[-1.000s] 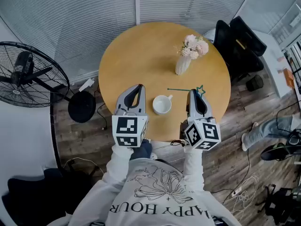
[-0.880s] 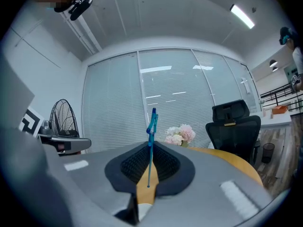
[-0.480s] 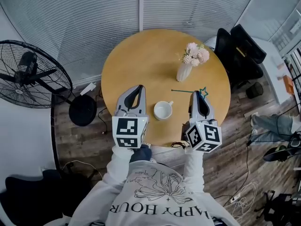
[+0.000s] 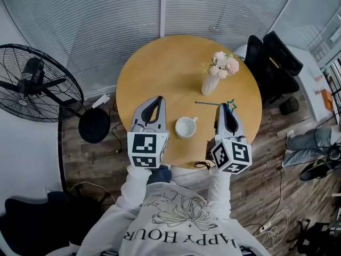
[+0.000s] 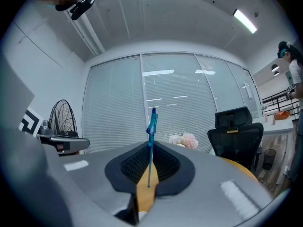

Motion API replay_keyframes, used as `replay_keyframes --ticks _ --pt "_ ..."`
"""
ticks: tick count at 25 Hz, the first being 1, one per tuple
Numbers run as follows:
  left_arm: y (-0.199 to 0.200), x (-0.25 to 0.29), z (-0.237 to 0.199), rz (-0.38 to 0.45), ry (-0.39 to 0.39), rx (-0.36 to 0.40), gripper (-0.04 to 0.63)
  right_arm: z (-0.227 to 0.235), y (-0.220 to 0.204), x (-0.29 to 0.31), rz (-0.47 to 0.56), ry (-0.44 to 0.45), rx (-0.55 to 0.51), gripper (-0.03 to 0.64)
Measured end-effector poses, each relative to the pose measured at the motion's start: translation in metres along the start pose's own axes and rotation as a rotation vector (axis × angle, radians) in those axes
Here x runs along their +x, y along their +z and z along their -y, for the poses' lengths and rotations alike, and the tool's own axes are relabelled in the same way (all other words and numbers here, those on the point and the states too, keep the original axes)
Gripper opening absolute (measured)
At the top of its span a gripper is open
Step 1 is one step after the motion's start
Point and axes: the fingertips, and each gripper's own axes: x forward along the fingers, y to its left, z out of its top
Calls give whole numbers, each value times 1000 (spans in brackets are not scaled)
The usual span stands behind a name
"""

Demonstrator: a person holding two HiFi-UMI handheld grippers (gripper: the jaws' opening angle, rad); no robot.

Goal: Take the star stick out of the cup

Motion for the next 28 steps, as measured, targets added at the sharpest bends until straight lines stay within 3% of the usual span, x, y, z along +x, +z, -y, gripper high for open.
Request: replay_keyframes --ticks 28 --pt "-7 2 -3 -8 5 -11 8 -2 -6 5 -16 13 8 26"
